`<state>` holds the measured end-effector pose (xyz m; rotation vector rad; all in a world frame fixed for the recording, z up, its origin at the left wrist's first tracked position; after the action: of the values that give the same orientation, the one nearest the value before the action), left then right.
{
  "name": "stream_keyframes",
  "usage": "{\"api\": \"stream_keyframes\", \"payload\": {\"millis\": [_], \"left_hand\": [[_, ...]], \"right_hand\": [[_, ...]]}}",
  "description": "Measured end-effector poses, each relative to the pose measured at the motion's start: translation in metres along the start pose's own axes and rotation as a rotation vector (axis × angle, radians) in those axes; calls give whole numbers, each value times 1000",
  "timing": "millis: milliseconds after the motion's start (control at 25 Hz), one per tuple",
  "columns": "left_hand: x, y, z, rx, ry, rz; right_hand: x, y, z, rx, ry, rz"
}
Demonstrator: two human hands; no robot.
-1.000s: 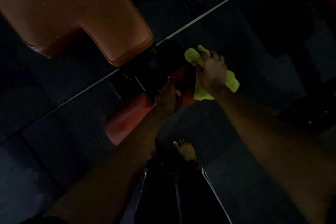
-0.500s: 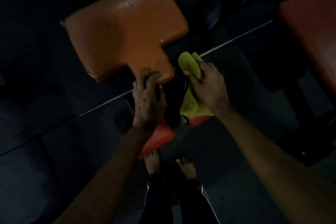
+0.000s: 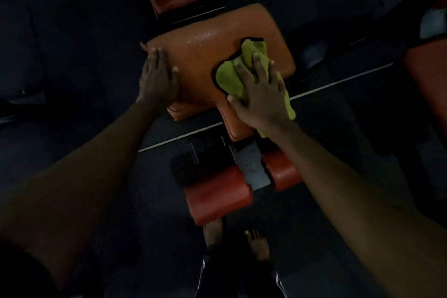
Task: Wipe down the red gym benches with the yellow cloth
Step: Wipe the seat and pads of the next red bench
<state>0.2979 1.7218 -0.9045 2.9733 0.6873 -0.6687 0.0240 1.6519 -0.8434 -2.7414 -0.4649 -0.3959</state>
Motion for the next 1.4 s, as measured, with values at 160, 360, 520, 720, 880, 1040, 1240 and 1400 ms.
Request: {"api": "stream_keyframes", "payload": {"millis": [160,360,520,720,880,1040,1240,1400], "left_hand": [[-35,-26,-10,29,-153,139],[-18,-18,0,155,-120,131],[-24,-20,2,142,-182,114],[-24,-23,-2,103,-224,47],[-24,-26,4,109,-255,48],[-21,-24,7,145,-232,31],[-23,-23,6,189,-247,40],[-23,-24,5,210,-304,96]], "right_hand": [[-7,5,7,-110,-115,26],[4,48,-8,-220,-125,115],[11,56,-17,-225,-81,190],[53,31,-7,-55,-170,-231],[25,97,-28,-108,-221,-90],[35,111,-38,-124,-181,258],[58,73,-38,30,132,38],[-6,86,-42,204,150,451]]}}
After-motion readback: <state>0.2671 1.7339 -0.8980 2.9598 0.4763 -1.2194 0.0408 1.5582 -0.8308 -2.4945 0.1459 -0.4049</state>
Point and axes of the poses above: each hand's wrist, its own y-axis towards the middle knuckle, its own z-axis out of the palm, x = y × z, the point moved 9 cm from there along y, towards the middle knuckle, and after that the axes turned 13 degrees about z, right-handed, at the moved point
